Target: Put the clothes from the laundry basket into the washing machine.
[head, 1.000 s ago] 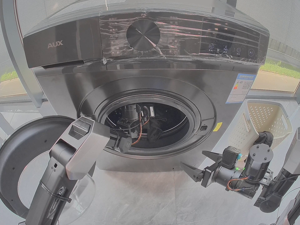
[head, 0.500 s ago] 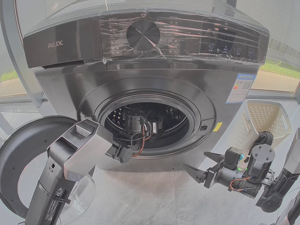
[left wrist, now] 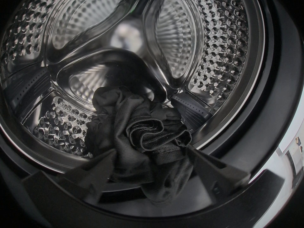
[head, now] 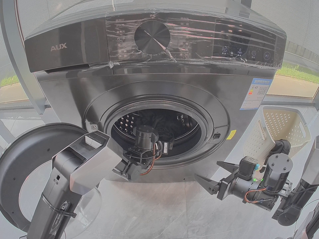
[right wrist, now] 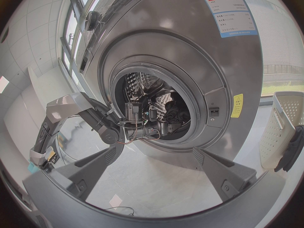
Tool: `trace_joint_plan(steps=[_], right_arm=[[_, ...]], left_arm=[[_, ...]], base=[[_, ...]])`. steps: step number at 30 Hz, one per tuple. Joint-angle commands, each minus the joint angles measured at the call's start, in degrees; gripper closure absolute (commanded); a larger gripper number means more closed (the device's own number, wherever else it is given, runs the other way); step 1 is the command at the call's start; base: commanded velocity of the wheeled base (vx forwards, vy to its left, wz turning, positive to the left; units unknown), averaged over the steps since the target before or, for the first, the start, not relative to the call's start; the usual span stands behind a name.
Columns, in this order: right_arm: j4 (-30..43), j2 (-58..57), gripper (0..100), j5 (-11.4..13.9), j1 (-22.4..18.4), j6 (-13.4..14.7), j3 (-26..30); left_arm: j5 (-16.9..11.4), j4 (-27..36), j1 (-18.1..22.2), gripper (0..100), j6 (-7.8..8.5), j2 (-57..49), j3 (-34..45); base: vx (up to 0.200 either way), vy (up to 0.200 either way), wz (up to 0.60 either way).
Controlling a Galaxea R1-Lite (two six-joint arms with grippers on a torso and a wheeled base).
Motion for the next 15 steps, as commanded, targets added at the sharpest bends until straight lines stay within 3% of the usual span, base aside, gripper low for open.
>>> trace_joint_plan(steps=[1, 6, 10, 15], right_arm=[[-0.1, 0.0, 0, 0.0, 0.0, 0.0, 0.0], [-0.1, -0.1, 0, 0.0, 0.1, 0.0, -0.1], [-0.1, -0.1, 0, 0.0, 0.0, 0.0, -0.3], [-0.1, -0.1, 0, -0.1, 0.1, 0.0, -0.5]], left_arm=[[0.0, 0.1, 0.2, 100, -0.05, 1.5, -0.9], [0.0, -0.3, 0.4, 100, -0.14, 1.4, -1.9], [0.5, -0.1, 0.9, 100, -1.2, 1.3, -4.8], [2.5, -0.6, 3.4, 100, -1.9, 1.8, -13.2]], base=[[0.0, 0.0, 0.0], [0.0, 0.0, 0.0], [0.0, 0.0, 0.0], [0.0, 0.0, 0.0]])
